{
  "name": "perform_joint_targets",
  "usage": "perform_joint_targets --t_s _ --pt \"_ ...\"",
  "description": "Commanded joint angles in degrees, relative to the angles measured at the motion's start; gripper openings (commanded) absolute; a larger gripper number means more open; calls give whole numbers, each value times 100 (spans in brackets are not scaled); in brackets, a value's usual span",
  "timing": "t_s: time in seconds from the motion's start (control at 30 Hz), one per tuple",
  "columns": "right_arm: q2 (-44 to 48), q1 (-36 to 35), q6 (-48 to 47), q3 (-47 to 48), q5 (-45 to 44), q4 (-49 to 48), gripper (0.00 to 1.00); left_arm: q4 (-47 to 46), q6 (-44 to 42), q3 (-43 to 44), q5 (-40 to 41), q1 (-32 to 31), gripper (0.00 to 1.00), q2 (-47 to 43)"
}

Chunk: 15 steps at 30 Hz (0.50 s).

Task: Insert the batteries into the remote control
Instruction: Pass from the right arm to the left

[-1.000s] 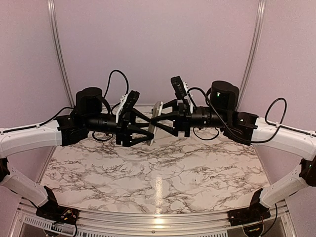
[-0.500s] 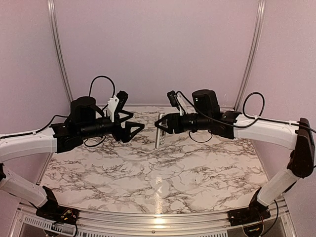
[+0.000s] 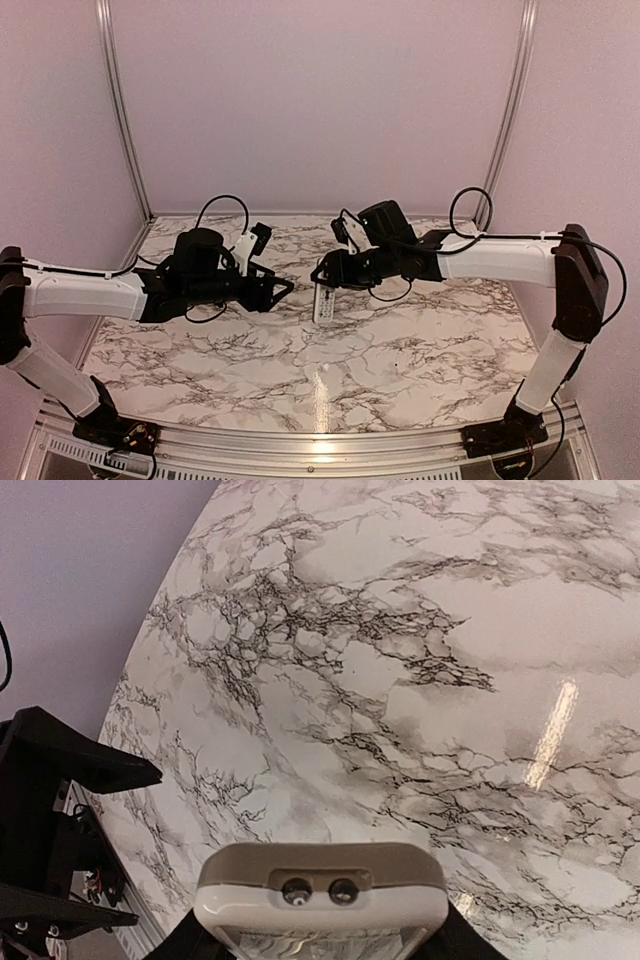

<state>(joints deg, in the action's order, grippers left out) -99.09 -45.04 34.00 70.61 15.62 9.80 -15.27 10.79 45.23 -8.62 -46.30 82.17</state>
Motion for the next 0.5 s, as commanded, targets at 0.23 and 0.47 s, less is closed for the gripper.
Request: perform_joint_targets --t_s 0.23,0.47 --pt "-107 -207 351 296 -177 -27 17 -1438 1289 106 -909 -209 61 1114" --pt "-99 -234 393 292 -158 -54 17 -1304 1290 575 -763 -428 57 1618"
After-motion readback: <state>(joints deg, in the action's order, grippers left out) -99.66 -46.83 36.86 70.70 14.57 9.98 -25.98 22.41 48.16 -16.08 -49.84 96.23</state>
